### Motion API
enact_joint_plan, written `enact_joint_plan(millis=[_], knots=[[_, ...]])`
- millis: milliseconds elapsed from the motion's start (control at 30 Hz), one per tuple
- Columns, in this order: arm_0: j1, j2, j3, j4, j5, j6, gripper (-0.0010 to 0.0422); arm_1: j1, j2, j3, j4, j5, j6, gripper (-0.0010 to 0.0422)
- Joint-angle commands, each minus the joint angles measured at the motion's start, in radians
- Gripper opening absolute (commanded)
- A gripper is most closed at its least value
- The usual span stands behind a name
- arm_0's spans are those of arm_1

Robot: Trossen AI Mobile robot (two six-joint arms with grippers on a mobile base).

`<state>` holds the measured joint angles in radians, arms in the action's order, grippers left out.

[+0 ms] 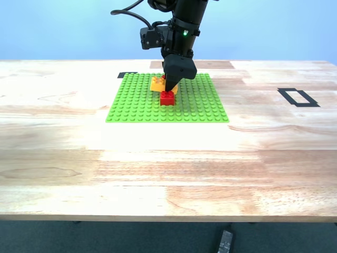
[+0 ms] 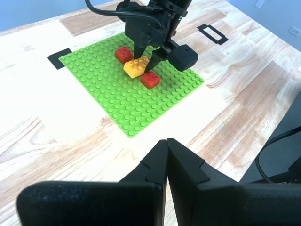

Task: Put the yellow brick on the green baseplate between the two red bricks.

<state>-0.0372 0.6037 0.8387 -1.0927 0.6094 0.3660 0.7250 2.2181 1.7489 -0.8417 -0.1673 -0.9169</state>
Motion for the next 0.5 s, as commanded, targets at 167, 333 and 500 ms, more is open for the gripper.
enact_joint_plan(millis=[167, 333, 500], knots=[[0.000, 0.000, 0.001, -0.001, 0.000, 0.000, 0.0000, -0.002, 0.000, 0.000, 0.005, 0.015, 0.008, 0.0124], [-0.001, 0.000, 0.001, -0.002, 0.000, 0.000, 0.0000, -0.008, -0.001, 0.000, 0.011, 0.017, 0.022, 0.0150], [-0.001, 0.000, 0.001, 0.000, 0.000, 0.000, 0.0000, -0.014, -0.002, -0.003, 0.011, 0.016, 0.023, 0.0161]])
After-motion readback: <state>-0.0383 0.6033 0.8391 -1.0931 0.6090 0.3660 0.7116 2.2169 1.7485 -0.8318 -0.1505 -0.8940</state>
